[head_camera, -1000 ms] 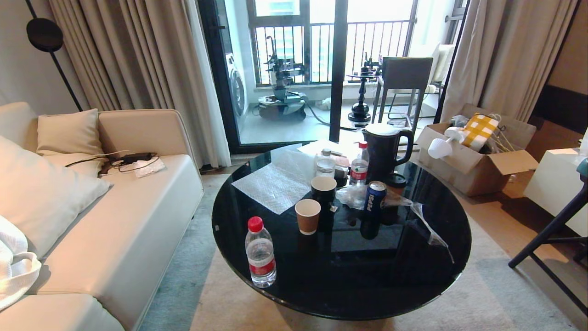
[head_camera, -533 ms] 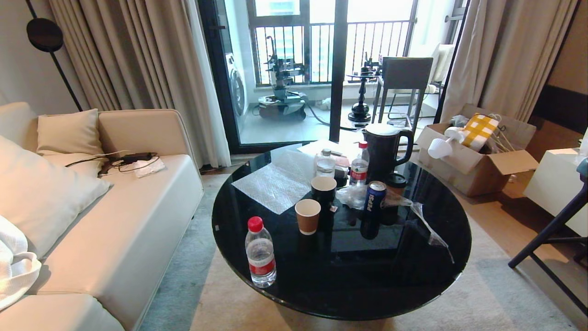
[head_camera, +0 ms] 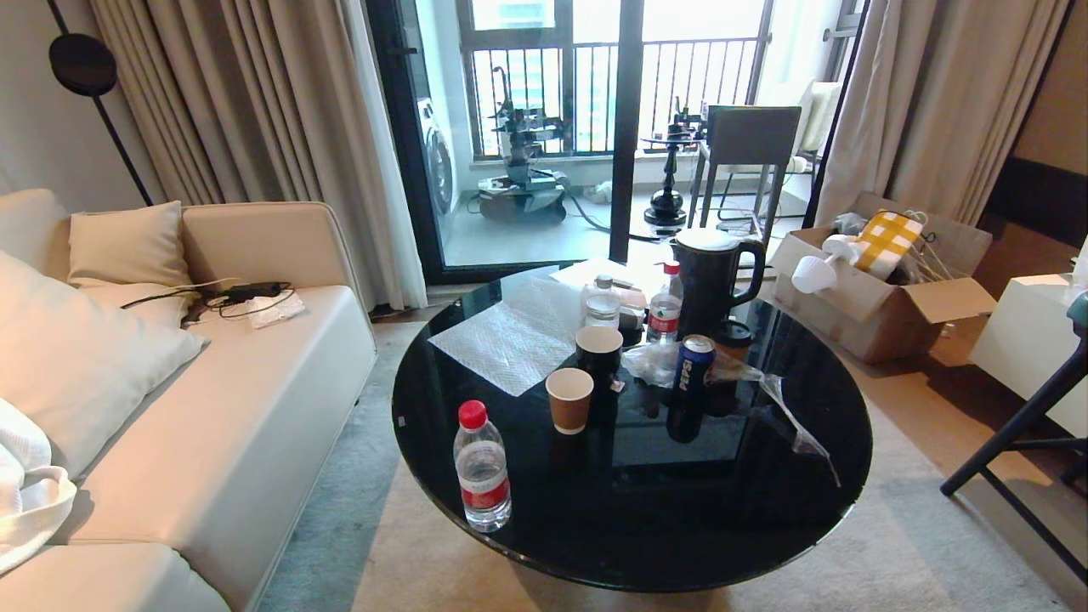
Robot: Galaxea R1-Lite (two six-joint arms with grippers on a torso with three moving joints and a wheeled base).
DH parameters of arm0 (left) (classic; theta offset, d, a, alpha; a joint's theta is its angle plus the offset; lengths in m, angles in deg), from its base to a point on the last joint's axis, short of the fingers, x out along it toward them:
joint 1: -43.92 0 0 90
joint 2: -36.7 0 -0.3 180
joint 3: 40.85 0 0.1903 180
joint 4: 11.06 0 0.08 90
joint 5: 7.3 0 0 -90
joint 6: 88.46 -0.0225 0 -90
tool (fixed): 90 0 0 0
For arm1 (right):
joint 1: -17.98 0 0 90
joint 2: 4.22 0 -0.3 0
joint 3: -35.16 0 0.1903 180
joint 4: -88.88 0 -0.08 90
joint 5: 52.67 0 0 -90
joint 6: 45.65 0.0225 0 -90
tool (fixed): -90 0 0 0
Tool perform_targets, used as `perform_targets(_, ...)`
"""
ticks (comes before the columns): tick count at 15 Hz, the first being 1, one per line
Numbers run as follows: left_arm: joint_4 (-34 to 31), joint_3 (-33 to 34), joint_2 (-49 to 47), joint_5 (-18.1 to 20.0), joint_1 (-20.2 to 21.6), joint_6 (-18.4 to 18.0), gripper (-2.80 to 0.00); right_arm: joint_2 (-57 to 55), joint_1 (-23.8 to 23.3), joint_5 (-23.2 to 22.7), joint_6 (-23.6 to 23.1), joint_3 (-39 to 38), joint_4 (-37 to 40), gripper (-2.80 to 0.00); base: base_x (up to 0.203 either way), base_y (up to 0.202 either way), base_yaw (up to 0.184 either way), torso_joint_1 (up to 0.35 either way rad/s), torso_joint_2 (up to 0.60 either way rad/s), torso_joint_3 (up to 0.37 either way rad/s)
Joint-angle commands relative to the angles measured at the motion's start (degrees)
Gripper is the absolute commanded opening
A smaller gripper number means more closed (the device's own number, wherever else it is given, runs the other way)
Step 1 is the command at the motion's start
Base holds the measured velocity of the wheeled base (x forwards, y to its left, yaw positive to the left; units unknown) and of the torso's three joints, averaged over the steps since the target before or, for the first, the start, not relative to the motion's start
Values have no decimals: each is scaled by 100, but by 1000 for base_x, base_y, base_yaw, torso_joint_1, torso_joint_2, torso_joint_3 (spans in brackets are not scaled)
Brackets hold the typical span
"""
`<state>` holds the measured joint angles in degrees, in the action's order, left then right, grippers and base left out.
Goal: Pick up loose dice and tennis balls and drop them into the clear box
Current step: Put the toys in the box
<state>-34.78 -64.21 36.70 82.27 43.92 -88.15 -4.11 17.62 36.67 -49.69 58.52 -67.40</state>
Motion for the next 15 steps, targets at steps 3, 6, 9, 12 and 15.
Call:
perform_targets(3,0,0,0,0,0,5,-280,-10,0,-4,-1,-9,0,-280,-68,0,-1,2,2,-1)
perform_targets(6,0,0,0,0,0,5,-280,-12,0,-4,0,-9,0,-280,-185,0,0,5,1,1)
perform_targets(9,0,0,0,0,0,13,-280,-3,0,-4,0,-9,0,-280,-184,0,-2,2,1,0)
perform_targets(12,0,0,0,0,0,13,-280,-3,0,4,27,-9,17,-280,-181,0,-2,2,1,1)
perform_targets(15,0,0,0,0,0,13,-280,-3,0,4,44,-9,17,-280,-187,0,-1,2,-1,1)
